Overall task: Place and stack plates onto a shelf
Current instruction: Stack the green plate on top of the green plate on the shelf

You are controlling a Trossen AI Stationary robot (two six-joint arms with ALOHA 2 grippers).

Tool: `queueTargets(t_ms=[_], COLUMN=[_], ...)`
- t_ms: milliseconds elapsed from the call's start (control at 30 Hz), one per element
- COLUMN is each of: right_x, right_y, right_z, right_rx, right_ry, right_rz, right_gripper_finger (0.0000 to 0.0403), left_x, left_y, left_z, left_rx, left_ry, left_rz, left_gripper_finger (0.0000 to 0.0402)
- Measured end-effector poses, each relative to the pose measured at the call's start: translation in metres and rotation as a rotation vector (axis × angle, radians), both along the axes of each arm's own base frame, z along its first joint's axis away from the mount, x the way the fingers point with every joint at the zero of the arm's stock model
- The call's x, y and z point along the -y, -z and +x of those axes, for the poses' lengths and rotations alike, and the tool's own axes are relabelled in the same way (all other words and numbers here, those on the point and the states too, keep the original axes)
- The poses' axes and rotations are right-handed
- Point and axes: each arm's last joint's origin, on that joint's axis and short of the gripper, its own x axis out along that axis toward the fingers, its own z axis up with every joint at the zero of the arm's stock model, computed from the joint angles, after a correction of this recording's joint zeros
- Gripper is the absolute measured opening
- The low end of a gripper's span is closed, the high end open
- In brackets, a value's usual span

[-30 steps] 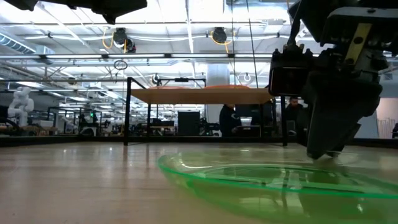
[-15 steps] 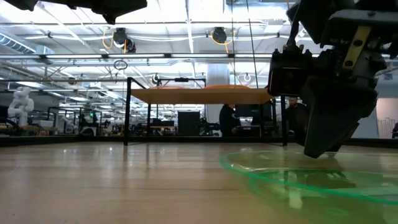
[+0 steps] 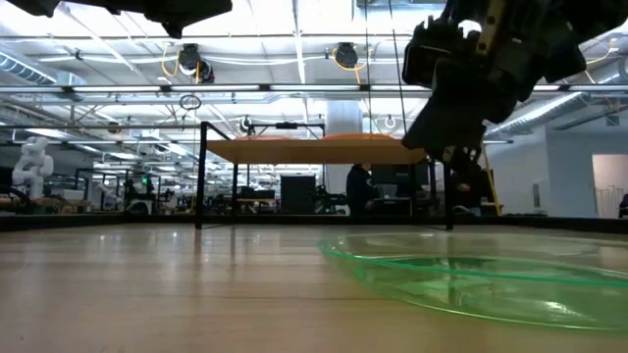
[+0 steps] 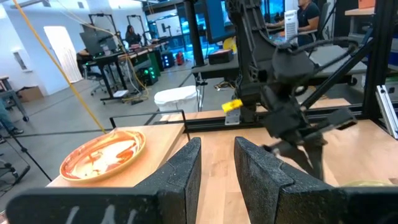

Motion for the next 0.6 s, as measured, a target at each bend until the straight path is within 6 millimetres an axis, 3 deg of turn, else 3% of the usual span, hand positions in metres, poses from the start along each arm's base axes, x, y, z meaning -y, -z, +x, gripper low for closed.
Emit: queueTargets(t_ms=[200,433,533,600], right_x=[0.008,-0.024,-0.04,-0.05], right_y=[-0.012,-0.038,-0.058,-0.055], right_z=[-0.008,-0.018,-0.022,-0.027], right_rx=[0.015,0.193,0.286,0.274], right_ry=[-0.01,-0.203,-0.21,-0.232], right_rz=[-0.106,-0.18,-0.293,-0.379], right_gripper_finger=[0.0,0.0008,0.0015,0.0022], left_x=[0.0,0.0,0.0,-0.001], left_y=[0.0,0.0,0.0,0.0], left_z=[0.0,0.0,0.0,0.0], left_rx=[0.0,-0.001,-0.002,-0.001], left_ry=[0.0,0.0,-0.002,-0.003], left_rz=[0.0,0.006,0.007,0.005], left_gripper_finger=[0.0104,0.0104,0.0104,0.0104])
